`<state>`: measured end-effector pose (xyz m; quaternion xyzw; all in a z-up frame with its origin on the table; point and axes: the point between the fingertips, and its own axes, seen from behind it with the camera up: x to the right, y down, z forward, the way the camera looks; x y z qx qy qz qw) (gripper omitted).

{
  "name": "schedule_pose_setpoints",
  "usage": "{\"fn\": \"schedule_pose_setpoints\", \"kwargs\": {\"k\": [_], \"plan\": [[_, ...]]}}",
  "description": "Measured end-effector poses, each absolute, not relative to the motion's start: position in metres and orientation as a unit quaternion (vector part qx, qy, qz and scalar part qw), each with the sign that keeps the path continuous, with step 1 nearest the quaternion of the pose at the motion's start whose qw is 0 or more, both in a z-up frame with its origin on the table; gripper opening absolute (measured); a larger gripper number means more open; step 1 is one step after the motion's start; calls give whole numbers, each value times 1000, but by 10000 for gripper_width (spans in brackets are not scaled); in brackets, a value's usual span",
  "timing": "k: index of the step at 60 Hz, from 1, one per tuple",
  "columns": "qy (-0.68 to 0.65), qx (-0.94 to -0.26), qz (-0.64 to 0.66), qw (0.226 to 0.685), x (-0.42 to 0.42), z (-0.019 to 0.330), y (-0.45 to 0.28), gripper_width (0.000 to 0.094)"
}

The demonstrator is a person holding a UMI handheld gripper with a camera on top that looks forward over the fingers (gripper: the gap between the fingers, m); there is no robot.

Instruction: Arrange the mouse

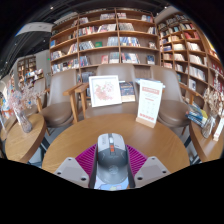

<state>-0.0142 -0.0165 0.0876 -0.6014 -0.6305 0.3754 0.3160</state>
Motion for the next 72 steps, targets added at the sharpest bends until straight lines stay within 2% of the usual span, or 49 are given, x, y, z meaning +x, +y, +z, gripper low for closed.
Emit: {"fn": "schedule_pose_setpoints", "kwargs": {"k": [12, 17, 22, 26, 28, 31, 34, 38, 55, 63, 72], "plan": [[-660, -609, 320, 302, -5, 6, -53, 448], [-660, -617, 307, 299, -4, -10, -48, 470], [-658, -612, 305, 314, -3, -11, -49, 493], [-657, -617, 307, 307, -1, -11, -51, 553], [-657, -620, 308, 300, 1, -10, -51, 654], [-653, -624, 309, 298, 6, -4, -50, 869], [-649, -626, 310, 302, 15, 8, -46, 813], [-643, -621, 317, 317, 33, 32, -42, 861], [-626, -620, 333, 337, 172, 119, -28, 856], [-615, -622, 344, 342, 224, 141, -22, 852], [-611, -614, 336, 370, 264, 153, -10, 853]]}}
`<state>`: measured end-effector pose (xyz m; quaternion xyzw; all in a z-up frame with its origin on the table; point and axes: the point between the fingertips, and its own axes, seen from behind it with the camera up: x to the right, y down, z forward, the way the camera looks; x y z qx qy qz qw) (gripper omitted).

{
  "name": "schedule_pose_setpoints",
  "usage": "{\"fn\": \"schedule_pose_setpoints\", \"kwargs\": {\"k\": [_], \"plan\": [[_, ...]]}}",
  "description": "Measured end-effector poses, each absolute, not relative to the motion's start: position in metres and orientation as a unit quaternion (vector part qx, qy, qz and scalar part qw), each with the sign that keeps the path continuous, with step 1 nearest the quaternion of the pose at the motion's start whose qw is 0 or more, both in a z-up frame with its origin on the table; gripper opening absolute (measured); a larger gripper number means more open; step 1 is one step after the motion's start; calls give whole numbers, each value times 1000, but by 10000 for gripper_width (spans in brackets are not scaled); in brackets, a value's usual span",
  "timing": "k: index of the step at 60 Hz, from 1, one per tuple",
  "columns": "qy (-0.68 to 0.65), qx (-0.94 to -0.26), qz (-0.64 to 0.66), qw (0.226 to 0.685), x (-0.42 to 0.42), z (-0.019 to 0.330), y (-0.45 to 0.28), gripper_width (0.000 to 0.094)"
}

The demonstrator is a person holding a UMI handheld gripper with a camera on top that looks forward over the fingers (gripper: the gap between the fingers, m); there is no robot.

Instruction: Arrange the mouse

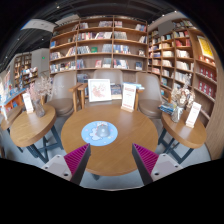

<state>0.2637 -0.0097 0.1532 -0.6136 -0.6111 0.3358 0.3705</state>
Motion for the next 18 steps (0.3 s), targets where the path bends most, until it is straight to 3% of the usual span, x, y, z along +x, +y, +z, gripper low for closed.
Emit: {"fn": "schedule_pose_setpoints", "kwargs": {"k": [18], "plan": [[-627, -595, 348, 363, 294, 152, -22, 855]]}}
